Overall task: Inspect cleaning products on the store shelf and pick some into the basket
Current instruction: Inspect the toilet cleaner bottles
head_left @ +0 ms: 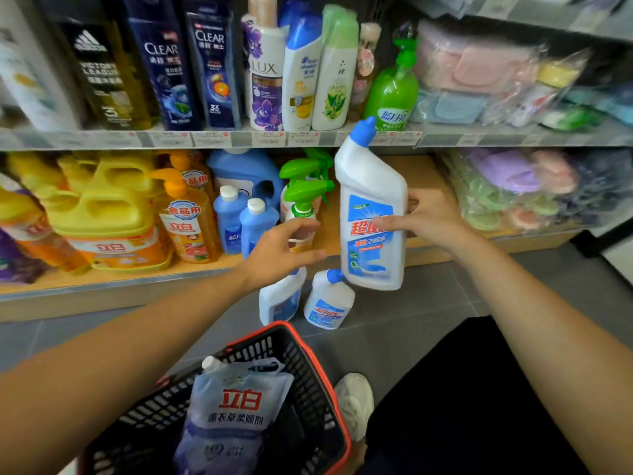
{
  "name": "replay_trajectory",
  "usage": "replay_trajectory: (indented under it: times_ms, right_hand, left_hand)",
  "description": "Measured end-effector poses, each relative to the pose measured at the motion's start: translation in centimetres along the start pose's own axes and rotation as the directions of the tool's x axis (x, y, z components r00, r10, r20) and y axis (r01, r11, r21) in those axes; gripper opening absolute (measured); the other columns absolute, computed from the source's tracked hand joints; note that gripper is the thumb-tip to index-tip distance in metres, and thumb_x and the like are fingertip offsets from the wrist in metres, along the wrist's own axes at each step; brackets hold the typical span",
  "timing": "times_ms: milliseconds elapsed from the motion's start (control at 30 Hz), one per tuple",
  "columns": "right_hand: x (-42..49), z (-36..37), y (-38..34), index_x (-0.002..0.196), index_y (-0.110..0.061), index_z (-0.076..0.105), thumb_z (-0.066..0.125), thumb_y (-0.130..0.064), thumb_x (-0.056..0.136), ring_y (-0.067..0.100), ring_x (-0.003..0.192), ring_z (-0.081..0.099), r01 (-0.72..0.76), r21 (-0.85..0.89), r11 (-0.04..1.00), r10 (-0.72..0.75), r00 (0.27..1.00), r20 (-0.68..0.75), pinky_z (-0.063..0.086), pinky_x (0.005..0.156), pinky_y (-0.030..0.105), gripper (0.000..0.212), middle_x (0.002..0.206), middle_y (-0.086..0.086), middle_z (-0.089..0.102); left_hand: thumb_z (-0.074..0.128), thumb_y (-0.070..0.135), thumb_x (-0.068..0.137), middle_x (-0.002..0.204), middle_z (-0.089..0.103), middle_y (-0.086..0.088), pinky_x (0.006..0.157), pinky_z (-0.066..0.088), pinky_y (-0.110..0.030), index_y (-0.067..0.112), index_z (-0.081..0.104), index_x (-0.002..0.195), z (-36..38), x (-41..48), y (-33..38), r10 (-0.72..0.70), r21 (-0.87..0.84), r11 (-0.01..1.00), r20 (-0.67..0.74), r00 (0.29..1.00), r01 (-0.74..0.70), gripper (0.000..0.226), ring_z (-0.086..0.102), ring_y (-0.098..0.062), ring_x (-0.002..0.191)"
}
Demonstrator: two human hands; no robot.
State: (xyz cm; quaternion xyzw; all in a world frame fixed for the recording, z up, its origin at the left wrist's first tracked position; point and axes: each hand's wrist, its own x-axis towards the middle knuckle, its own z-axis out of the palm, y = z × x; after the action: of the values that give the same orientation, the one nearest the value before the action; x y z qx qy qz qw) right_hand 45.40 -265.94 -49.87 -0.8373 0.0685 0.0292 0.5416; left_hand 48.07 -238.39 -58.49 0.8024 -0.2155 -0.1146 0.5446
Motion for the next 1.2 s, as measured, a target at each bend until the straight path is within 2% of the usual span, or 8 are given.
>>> replay_trajectory:
  times_ms: [133,300,433,500,633,800,1133,1200]
  right_hand:
    - [-3.0,3.7,-1.6,0.096,-0.02,0.074,0.089,-0.034,0.061,0.016,0.083,0.076,-0.037,0.215,0.976,0.013,0.994,0.108,0.057,0.059,0.023,0.041,0.096,-0.001,0.078]
    - [-5.0,8.7,-1.3,0.115,-0.011,0.066,0.085,-0.035,0.068,0.027,0.098,0.074,-0.112,0.297,0.948,0.03,0.964,0.266,0.061,0.073,0.041,0.056,0.109,0.007,0.075]
    - [-5.4,10.4,-0.9,0.12,-0.014,0.065,0.084,-0.023,0.078,0.021,0.102,0.07,-0.026,0.119,0.993,-0.01,0.957,0.291,0.059,0.082,0.036,0.048,0.111,0.001,0.074]
    - [-5.3,10.7,-1.0,0.119,-0.014,0.064,0.085,-0.025,0.077,0.016,0.085,0.064,0.076,0.062,0.995,-0.088,0.973,0.214,0.053,0.075,0.033,0.048,0.1,0.002,0.068]
    - [-5.6,11.1,-1.5,0.114,-0.016,0.062,0.077,-0.021,0.081,0.012,0.071,0.056,0.205,0.271,0.941,-0.23,0.971,0.064,0.05,0.062,0.025,0.036,0.084,0.003,0.062]
    - [-5.8,11.6,-1.8,0.112,-0.01,0.066,0.064,-0.023,0.093,0.012,0.055,0.054,0.181,0.361,0.915,-0.216,0.975,0.058,0.043,0.049,0.022,0.023,0.069,0.004,0.064]
    - [-6.2,10.2,-2.2,0.12,-0.017,0.067,0.07,-0.007,0.09,0.02,0.102,0.067,0.442,0.091,0.892,-0.447,0.894,0.037,0.059,0.089,0.04,0.031,0.114,0.009,0.07]
    - [-6.3,10.2,-2.2,0.121,-0.019,0.066,0.069,-0.007,0.091,0.01,0.093,0.068,0.438,0.1,0.893,-0.442,0.897,0.02,0.059,0.083,0.032,0.033,0.108,0.001,0.072]
  left_hand:
    - [0.08,0.017,0.084,0.141,0.059,0.003,0.098,0.056,-0.034,0.026,0.031,0.154,-0.6,-2.2,3.4,0.075,-0.285,0.958,0.214,0.974,-0.011,0.086,0.06,-0.017,0.128]
    - [0.079,0.007,0.084,0.125,0.07,-0.009,0.087,0.061,-0.049,0.011,0.046,0.133,-3.1,-4.8,4.2,0.062,-0.356,0.934,0.188,0.98,0.009,0.059,0.071,-0.029,0.111]
    - [0.093,0.028,0.07,0.119,0.071,0.003,0.085,0.061,-0.05,0.021,0.046,0.133,-4.7,-7.4,1.7,0.026,-0.054,0.998,0.077,0.997,-0.022,0.078,0.071,-0.016,0.106]
    - [0.093,0.046,0.064,0.115,0.07,0.01,0.082,0.06,-0.047,0.028,0.047,0.132,-5.2,-8.4,0.8,0.071,0.178,0.981,0.027,0.997,-0.075,0.084,0.07,-0.011,0.102]
    - [0.086,0.054,0.063,0.115,0.069,0.005,0.065,0.053,-0.037,0.034,0.044,0.132,-5.9,-9.1,-0.7,0.215,0.534,0.827,-0.005,0.977,-0.18,0.083,0.068,-0.024,0.095]
    - [0.089,0.046,0.067,0.119,0.068,0.002,0.063,0.049,-0.034,0.034,0.042,0.134,-6.6,-9.1,-1.3,0.283,0.638,0.738,0.003,0.959,-0.22,0.083,0.066,-0.027,0.098]
    - [0.095,0.032,0.066,0.117,0.071,0.01,0.084,0.061,-0.043,0.032,0.053,0.136,-8.3,-8.3,-0.3,0.087,0.241,0.962,0.18,0.98,-0.13,0.081,0.07,-0.009,0.104]
    - [0.095,0.029,0.067,0.117,0.072,0.009,0.084,0.061,-0.044,0.03,0.054,0.135,-8.0,-8.3,-0.3,0.086,0.196,0.973,0.188,0.978,-0.123,0.079,0.07,-0.01,0.105]
